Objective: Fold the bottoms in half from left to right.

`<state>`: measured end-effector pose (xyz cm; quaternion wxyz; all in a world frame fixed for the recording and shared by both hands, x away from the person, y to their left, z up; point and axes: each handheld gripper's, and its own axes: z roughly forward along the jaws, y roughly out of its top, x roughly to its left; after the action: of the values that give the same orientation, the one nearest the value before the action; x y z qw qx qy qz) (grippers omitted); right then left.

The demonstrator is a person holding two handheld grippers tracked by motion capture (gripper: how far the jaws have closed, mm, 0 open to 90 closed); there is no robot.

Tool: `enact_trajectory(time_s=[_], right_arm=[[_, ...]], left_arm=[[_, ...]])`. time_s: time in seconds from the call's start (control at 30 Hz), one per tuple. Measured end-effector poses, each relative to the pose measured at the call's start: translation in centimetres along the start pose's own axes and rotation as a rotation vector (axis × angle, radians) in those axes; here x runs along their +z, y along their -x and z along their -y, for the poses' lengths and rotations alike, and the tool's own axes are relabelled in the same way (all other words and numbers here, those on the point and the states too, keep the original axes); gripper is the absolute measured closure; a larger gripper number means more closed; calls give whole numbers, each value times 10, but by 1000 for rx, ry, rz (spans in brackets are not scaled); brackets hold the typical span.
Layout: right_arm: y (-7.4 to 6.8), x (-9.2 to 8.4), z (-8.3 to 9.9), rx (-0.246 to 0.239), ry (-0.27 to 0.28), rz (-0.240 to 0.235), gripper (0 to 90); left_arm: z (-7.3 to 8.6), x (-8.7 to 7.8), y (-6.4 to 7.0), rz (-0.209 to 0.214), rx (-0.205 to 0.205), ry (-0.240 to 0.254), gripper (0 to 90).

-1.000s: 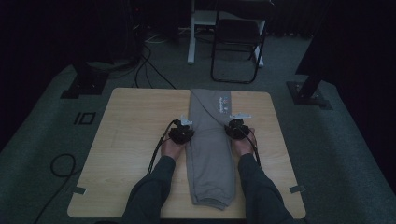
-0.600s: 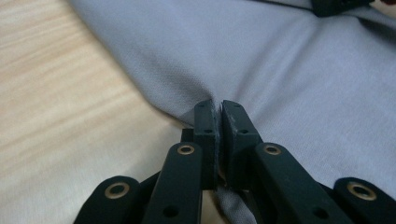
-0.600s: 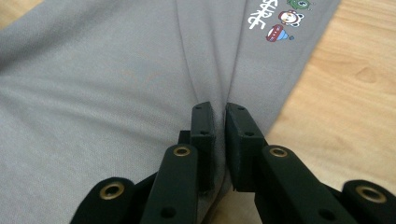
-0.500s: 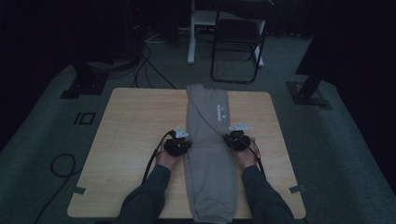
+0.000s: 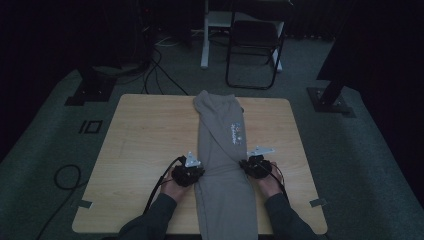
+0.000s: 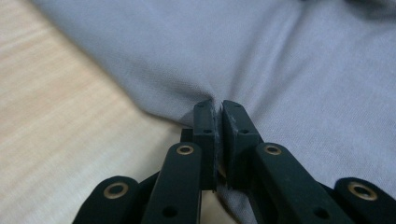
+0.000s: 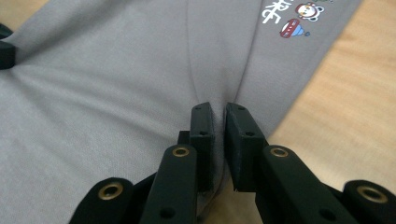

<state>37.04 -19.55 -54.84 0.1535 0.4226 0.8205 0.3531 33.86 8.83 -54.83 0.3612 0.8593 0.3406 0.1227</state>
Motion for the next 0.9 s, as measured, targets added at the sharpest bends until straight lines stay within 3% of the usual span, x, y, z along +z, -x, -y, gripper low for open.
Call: enact_trajectory(time_s=[0.07, 0.13, 0.23, 0.3, 0.37, 0.43, 0.53, 0.67, 0.8, 0.9], right_arm=[[-4, -4, 2, -6, -15, -7, 812], [-7, -5, 3, -39, -17, -1, 744], [-8, -3, 0, -56, 17, -3, 605], [-8, -2, -3, -62, 30, 1, 570], [-7, 6, -21, -56, 67, -3, 521], [-7, 15, -34, -59, 79, -9, 520], [-9, 30, -52, -76, 87, -9, 533], [-15, 59, -75, -79, 59, 12, 503], [-19, 82, -86, -76, 38, 51, 398], [-16, 91, -86, -96, 29, 93, 386]], left_arm=[[1, -3, 3, -4, 29, 3, 796], [0, -5, 1, -12, 32, 25, 738], [-8, -9, -9, -47, -13, 86, 686], [-12, -9, -14, -64, -26, 96, 671], [-26, -1, -34, -95, -99, 116, 678], [-34, 9, -44, -107, -128, 101, 694], [-41, 26, -53, -131, -133, 64, 729], [-42, 40, -59, -137, -163, 54, 779], [-45, 43, -53, -169, -100, 31, 793], [-44, 42, -55, -169, -112, 34, 826]])
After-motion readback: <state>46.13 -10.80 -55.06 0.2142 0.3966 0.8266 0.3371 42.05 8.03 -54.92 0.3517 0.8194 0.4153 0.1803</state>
